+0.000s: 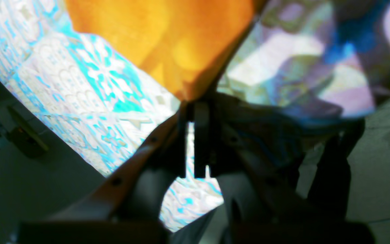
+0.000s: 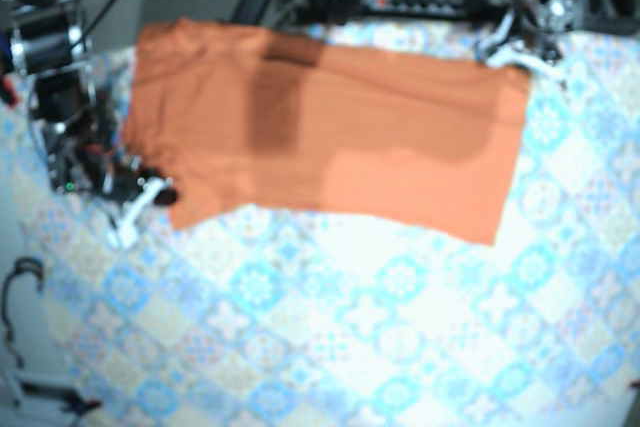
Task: Fold the T-shirt properly
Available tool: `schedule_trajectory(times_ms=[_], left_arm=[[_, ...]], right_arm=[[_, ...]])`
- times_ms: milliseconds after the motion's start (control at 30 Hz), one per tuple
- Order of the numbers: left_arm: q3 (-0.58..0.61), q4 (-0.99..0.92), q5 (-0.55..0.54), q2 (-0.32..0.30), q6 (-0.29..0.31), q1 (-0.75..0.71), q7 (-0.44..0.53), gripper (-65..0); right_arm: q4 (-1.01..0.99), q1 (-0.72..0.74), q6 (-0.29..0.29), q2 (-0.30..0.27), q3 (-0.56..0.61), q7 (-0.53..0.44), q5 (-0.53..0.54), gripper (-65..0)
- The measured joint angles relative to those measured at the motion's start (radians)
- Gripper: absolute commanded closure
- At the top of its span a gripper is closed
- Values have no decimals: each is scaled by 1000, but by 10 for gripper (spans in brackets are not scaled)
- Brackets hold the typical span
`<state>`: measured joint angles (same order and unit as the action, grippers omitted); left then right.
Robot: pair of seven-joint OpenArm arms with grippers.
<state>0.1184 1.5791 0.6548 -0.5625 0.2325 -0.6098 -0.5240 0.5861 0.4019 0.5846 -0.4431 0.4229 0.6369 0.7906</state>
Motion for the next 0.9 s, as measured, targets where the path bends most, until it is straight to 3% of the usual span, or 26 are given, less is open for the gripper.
schedule_trajectory(times_ms=[900], left_arm=[[-3, 7, 8, 0, -19, -66, 4, 0]], right_arm=[[-6, 50, -47, 46, 10, 18, -24, -30]])
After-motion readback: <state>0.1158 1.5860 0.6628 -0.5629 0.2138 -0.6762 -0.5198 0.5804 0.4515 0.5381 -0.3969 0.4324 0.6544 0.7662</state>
